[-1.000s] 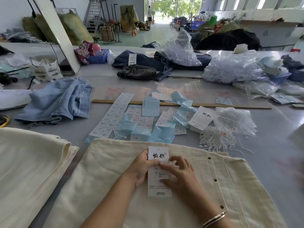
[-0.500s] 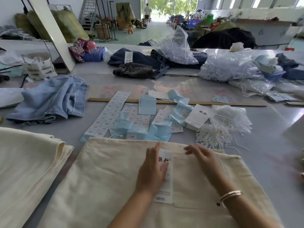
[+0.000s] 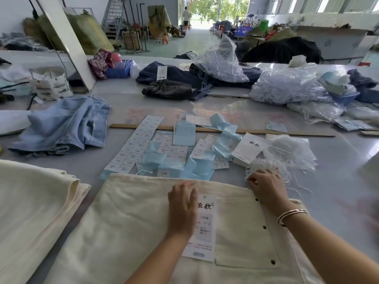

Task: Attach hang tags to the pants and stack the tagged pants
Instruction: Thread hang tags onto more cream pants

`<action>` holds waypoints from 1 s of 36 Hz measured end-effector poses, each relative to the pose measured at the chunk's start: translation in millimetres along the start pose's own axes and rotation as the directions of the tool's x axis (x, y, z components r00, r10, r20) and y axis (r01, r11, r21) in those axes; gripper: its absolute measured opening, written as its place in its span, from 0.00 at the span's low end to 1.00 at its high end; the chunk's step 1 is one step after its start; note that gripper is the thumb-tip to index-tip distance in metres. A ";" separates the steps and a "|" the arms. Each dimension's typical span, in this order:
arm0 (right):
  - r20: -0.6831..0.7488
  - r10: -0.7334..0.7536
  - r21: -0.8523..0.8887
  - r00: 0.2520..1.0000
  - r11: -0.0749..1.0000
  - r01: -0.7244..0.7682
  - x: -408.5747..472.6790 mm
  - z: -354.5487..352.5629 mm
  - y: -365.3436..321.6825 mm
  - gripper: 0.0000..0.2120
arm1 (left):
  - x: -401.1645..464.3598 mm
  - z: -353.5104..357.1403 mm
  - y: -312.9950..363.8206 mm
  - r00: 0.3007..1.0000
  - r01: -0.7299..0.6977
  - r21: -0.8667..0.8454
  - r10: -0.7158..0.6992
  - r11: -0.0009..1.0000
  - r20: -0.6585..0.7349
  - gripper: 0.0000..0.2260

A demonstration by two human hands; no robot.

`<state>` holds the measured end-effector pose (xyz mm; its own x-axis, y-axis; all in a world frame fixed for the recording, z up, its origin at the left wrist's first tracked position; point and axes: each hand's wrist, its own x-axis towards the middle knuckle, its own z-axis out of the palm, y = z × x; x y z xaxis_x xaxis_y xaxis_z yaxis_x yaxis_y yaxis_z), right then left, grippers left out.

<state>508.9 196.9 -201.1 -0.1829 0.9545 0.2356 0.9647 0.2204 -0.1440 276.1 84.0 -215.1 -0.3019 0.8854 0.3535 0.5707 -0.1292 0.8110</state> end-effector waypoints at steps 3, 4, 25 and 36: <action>-0.103 0.013 0.212 0.995 0.977 0.009 -1.8 -1.0 2.8 0.04 | 20.8 1.6 9.7 0.998 -0.054 0.058 0.053 0.997 0.020 0.20; -0.120 0.009 0.267 0.993 0.963 0.024 -3.1 -1.4 4.1 0.03 | 28.2 6.4 13.6 0.989 -0.137 0.122 0.129 0.983 0.075 0.16; -0.145 -0.076 0.364 0.986 0.923 0.125 -11.3 7.0 4.8 0.06 | 59.6 87.9 53.2 0.940 -0.281 0.245 0.216 0.928 0.264 0.12; -0.177 0.312 0.611 0.933 0.778 -0.144 -32.5 -16.8 -35.1 0.17 | 69.6 4.8 44.7 0.929 -0.287 0.061 0.263 0.956 0.262 0.26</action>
<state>484.1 154.8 -187.6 0.1637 0.9240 0.3454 0.6611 0.1571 -0.7336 284.3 142.0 -156.5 0.0700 0.9054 0.4188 0.6788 -0.3508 0.6451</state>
